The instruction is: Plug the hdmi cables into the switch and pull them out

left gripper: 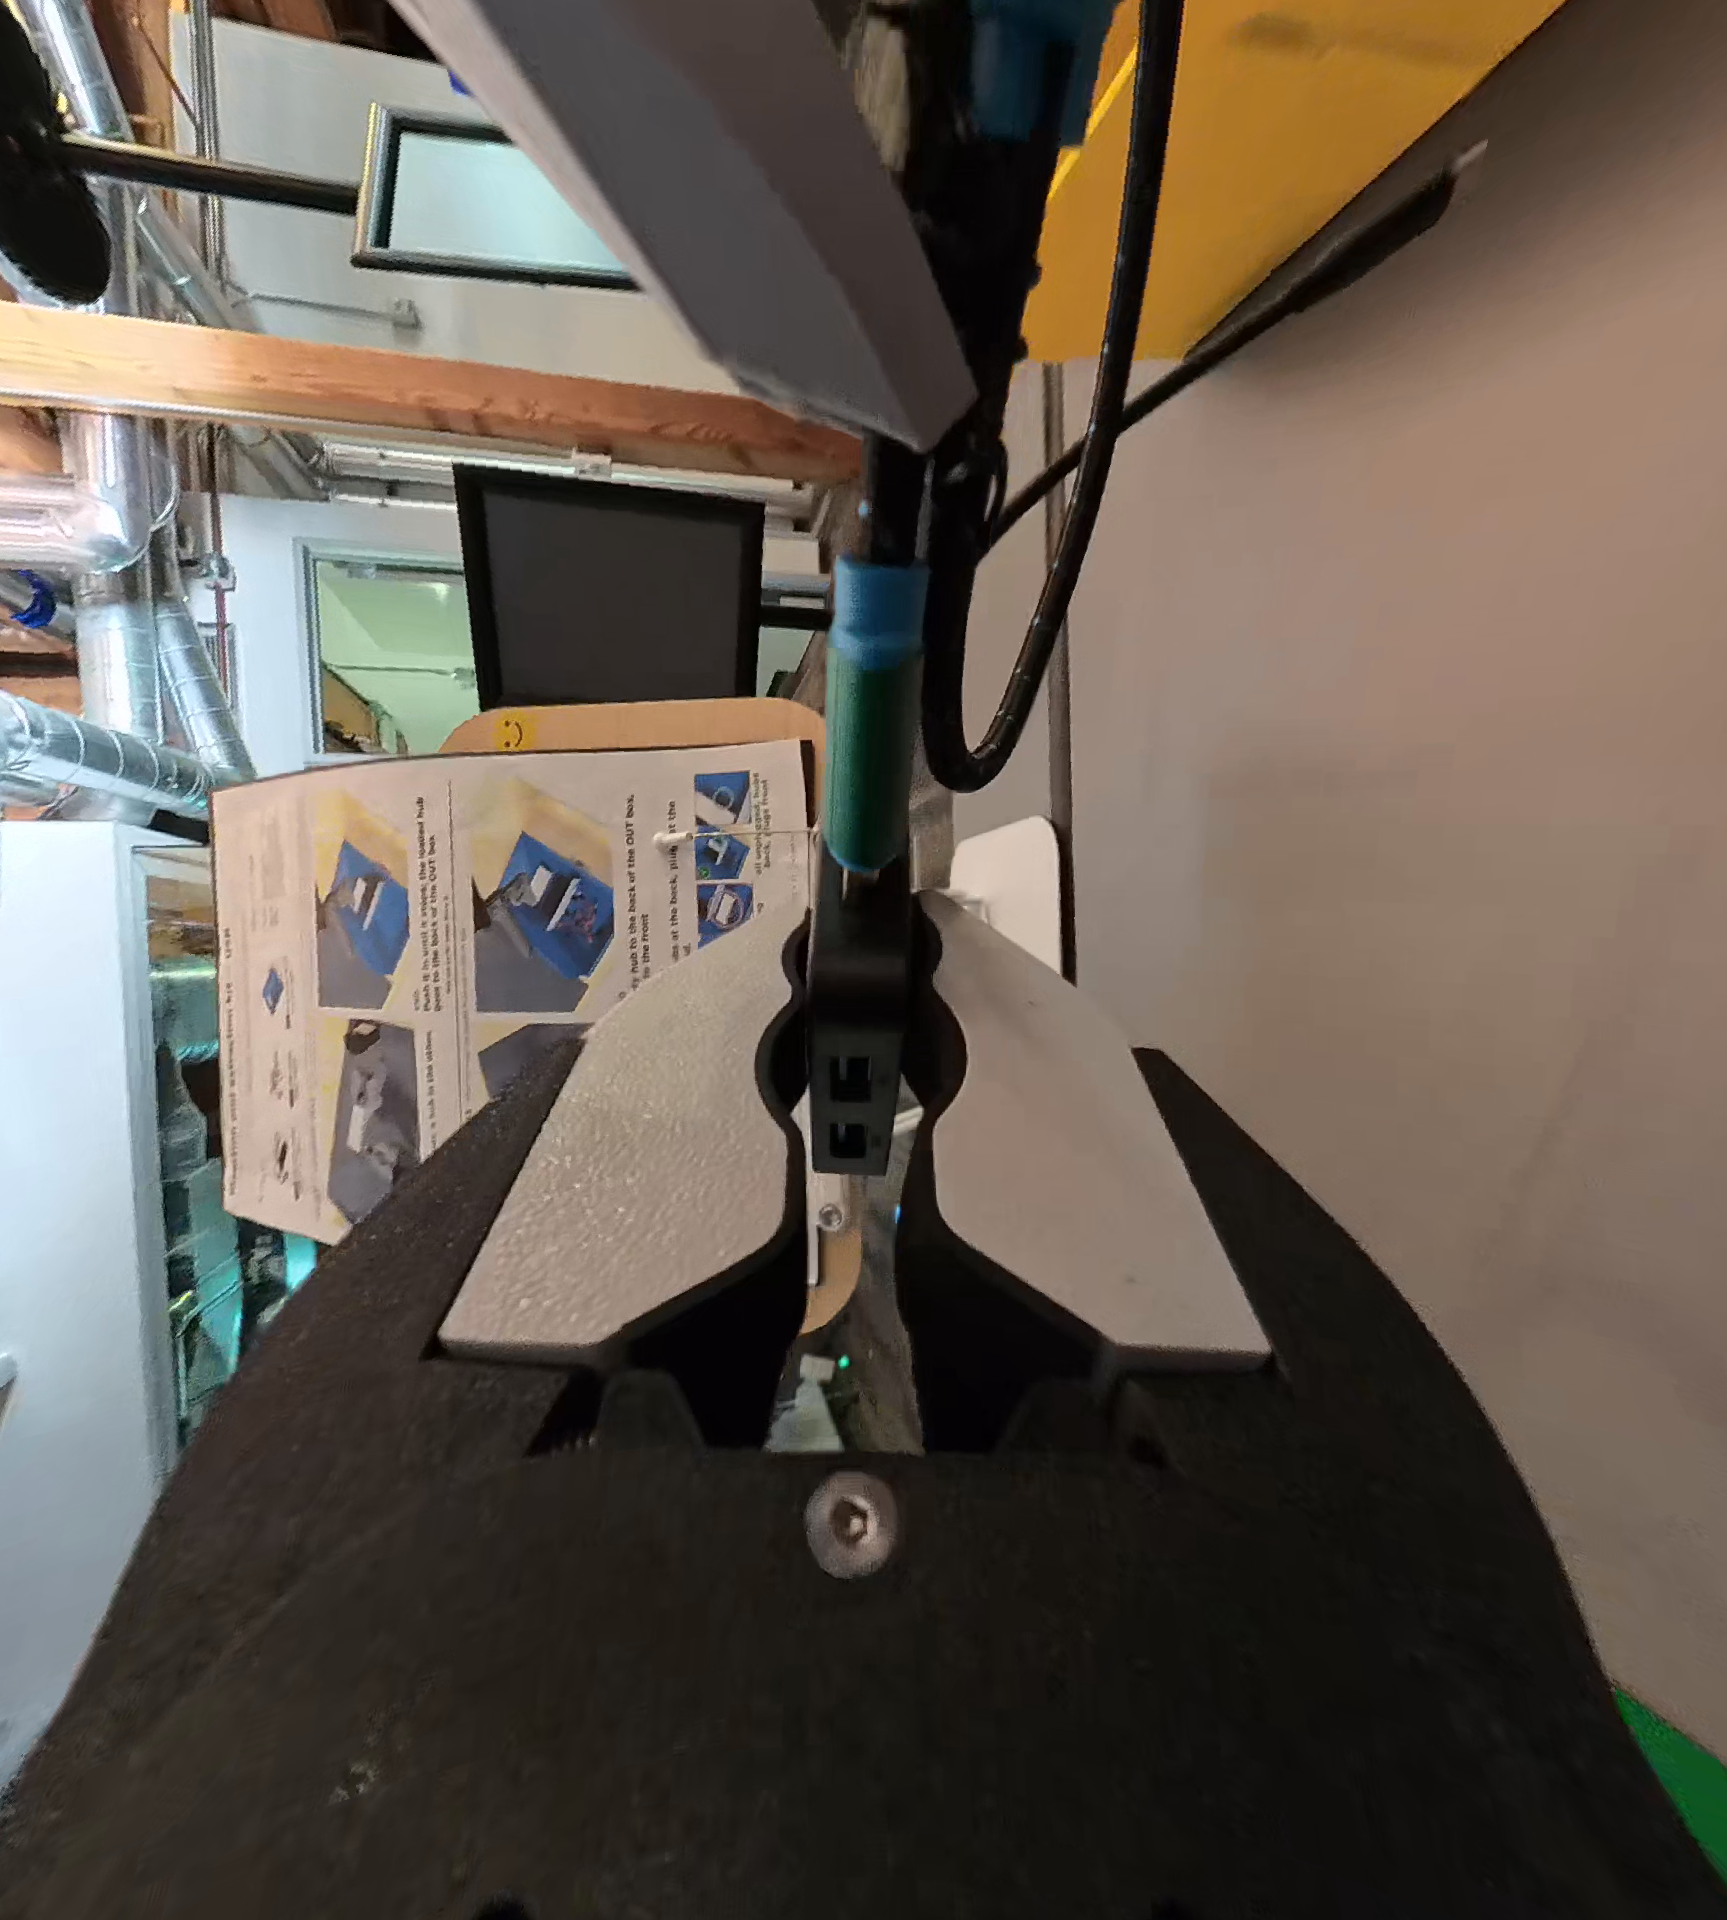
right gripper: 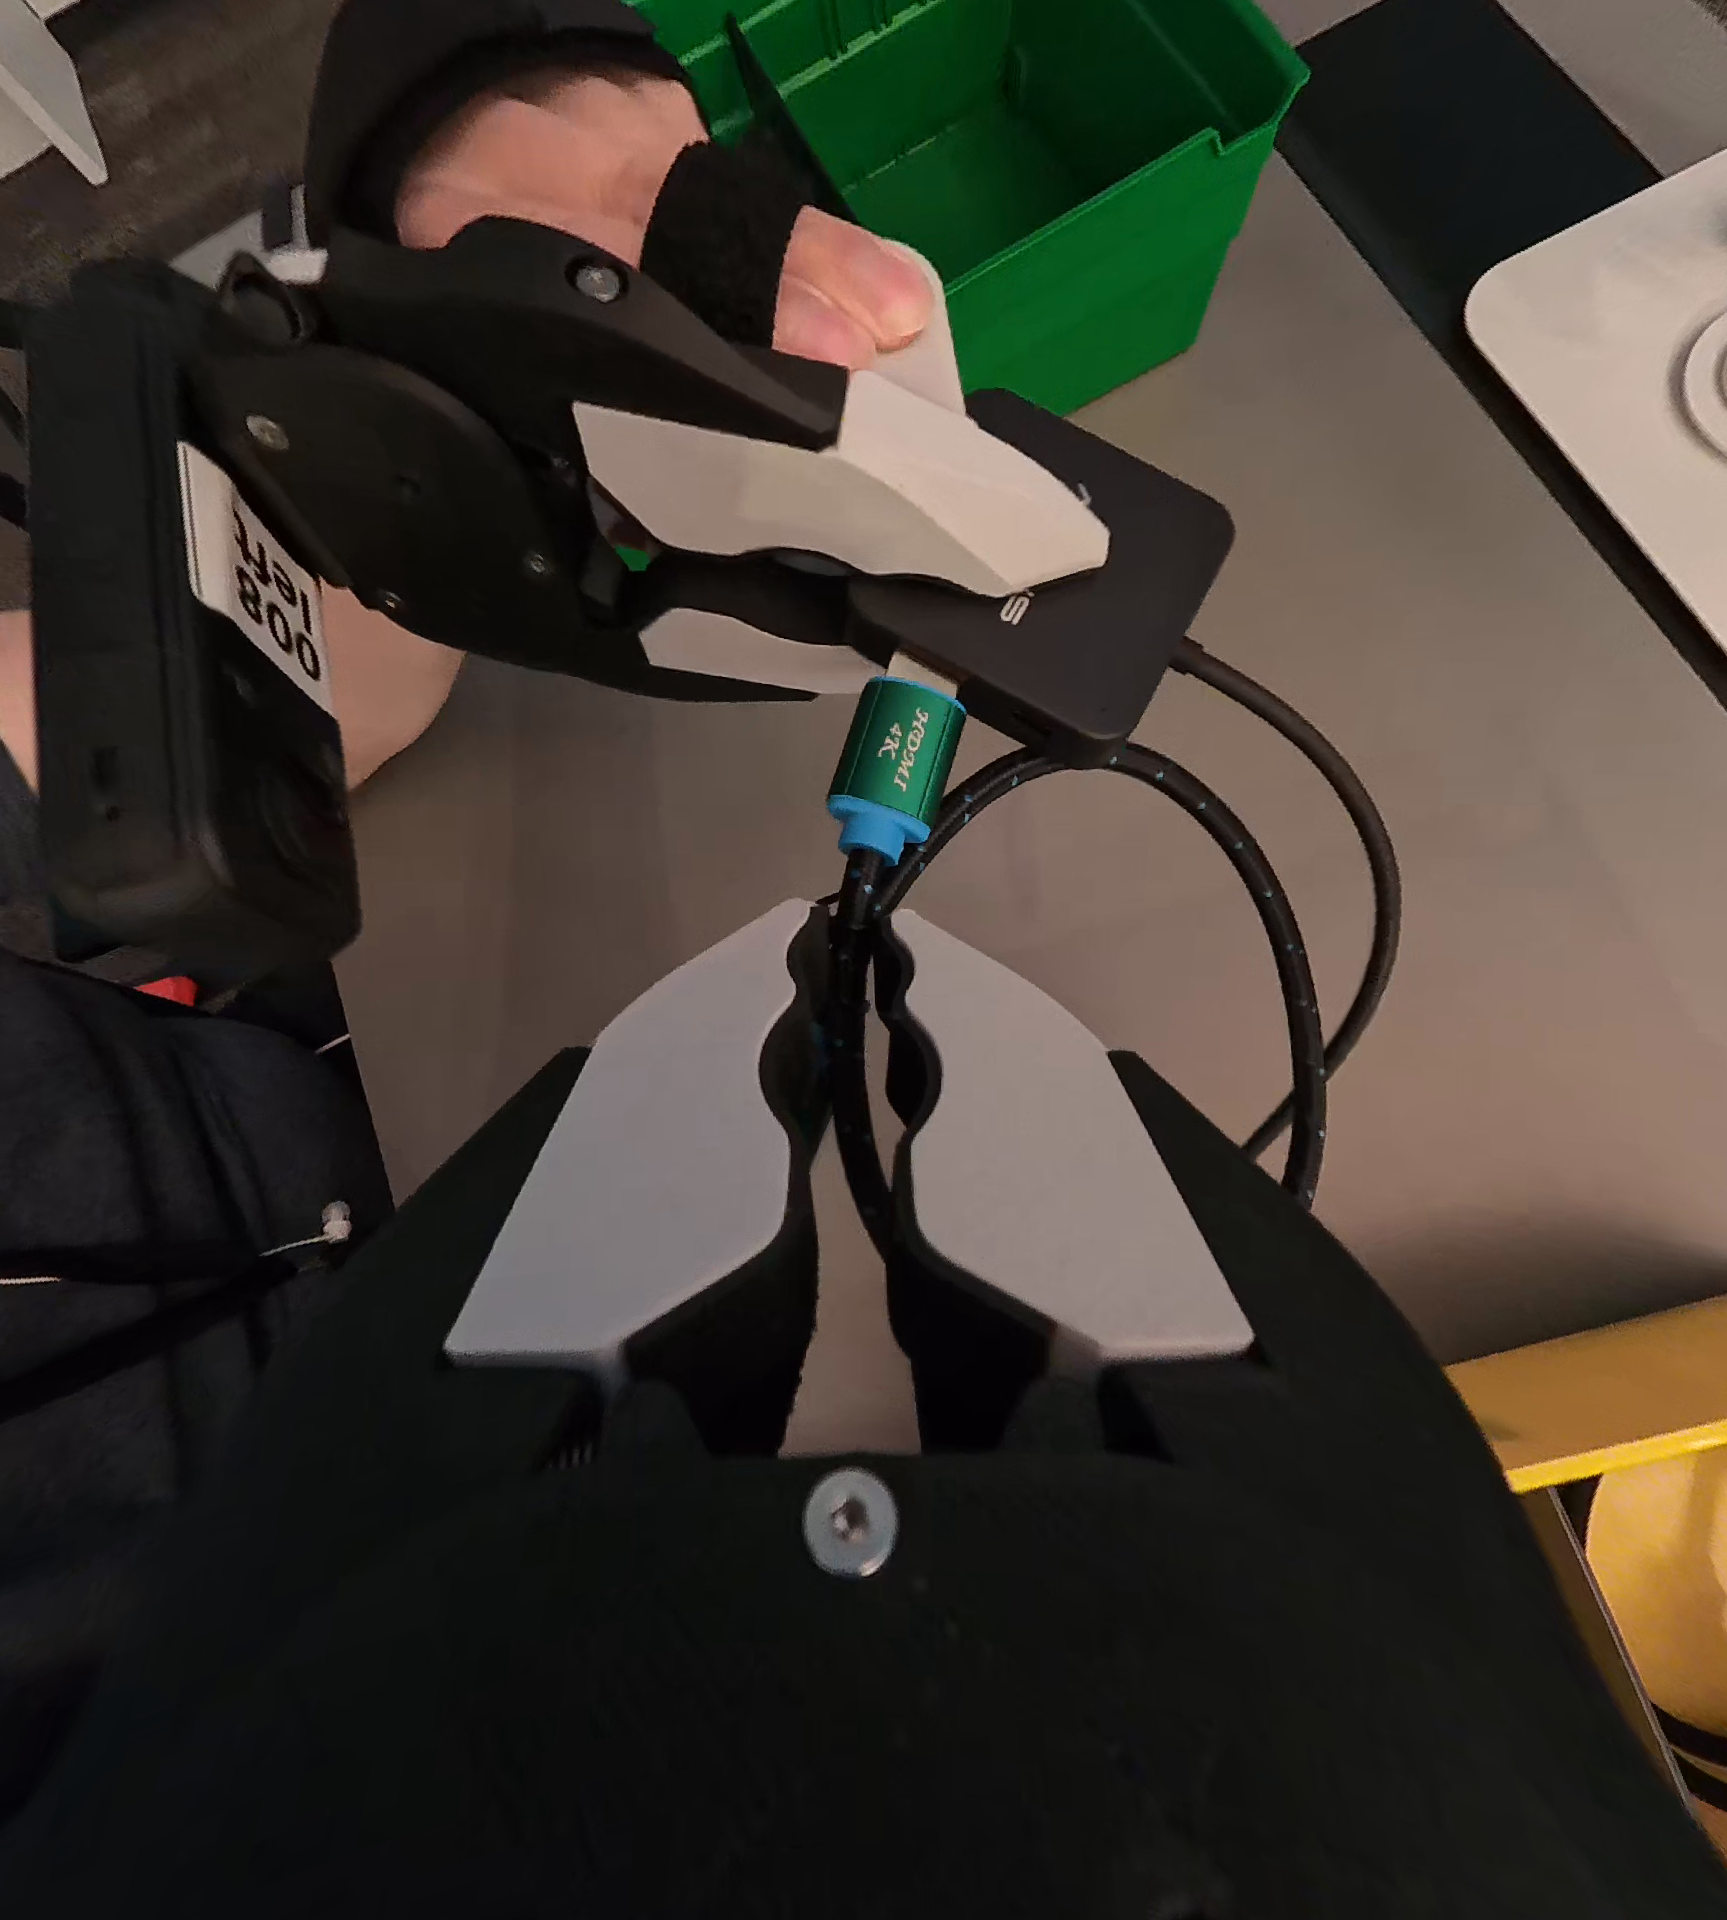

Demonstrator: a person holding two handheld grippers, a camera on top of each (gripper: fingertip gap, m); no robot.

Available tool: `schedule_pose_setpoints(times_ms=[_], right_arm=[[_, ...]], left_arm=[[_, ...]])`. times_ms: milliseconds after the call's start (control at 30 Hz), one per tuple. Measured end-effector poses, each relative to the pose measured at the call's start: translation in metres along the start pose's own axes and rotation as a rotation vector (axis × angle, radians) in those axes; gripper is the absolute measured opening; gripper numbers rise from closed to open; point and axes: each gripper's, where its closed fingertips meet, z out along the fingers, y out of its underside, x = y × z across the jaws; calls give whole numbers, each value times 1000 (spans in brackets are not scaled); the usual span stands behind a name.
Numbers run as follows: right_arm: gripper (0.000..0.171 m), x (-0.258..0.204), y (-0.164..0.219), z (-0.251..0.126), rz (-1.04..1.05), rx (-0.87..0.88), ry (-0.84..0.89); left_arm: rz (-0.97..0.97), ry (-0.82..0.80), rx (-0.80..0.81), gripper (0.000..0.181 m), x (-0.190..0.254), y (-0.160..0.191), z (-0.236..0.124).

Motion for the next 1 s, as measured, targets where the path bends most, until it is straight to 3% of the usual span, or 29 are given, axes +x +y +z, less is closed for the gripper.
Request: schedule_pose_setpoints(times_ms=[700, 833, 1000], right_arm=[[11, 17, -2, -3, -30, 32, 81], [24, 23, -5, -6, -60, 49, 148], [27, 21, -20, -16, -137, 140, 193]], left_arm=[[-71, -67, -96, 14, -11, 7, 8], [-86, -66, -106, 14, -12, 10, 8], [-110, -82, -127, 14, -16, 18, 8]])
